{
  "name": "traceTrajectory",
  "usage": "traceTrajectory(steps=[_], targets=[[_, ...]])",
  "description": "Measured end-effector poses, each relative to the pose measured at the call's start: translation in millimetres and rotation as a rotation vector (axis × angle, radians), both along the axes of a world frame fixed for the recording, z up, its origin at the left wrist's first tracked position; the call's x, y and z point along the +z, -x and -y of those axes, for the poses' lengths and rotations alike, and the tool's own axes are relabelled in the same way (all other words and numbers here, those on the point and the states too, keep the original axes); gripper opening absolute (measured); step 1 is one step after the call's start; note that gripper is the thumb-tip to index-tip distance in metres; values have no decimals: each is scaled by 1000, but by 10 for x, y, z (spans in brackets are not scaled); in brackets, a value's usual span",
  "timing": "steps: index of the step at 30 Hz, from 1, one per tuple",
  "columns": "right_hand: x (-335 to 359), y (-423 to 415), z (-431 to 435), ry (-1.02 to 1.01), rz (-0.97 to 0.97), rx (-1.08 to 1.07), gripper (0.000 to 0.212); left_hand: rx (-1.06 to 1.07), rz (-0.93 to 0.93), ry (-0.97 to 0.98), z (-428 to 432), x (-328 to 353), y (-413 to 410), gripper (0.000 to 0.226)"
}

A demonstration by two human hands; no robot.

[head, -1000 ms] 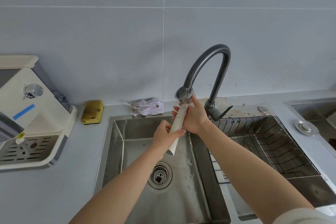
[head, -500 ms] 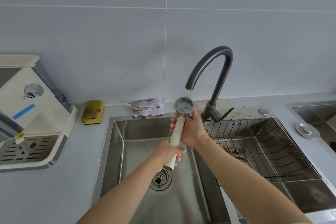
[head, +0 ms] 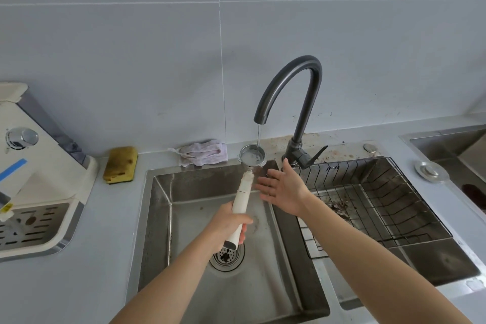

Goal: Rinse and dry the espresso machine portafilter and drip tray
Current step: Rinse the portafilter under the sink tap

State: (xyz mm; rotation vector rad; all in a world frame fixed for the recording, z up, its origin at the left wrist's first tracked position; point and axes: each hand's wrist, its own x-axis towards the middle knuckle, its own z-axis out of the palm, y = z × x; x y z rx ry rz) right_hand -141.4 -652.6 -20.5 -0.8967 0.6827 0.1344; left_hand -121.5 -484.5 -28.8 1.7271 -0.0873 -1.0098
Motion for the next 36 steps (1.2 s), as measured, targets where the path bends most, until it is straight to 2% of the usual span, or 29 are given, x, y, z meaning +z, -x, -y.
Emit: traceTrajectory(steps=[5, 7, 12, 16, 21, 27, 36], targets=[[76, 97, 447, 163, 12, -325, 65, -35, 43, -57, -38, 13, -86, 17], [118, 104, 630, 231, 19, -392, 64, -49, 51, -74, -33, 30, -102, 18], [125, 3, 880, 370, -63, -337, 68, -62, 65, -106, -3, 50, -114, 18], [126, -81, 885, 322, -85, -267, 75, -61, 82, -130, 5, 45, -135, 18], [157, -126, 859, 322, -43, -269, 71, -67, 83, -140, 2, 41, -155, 18], [195, -199, 875, 285, -25, -285, 80, -72, 93, -148, 13, 43, -159, 17], [622, 24, 710, 163, 63, -210, 71, -82, 110, -139, 13, 112, -101, 18]])
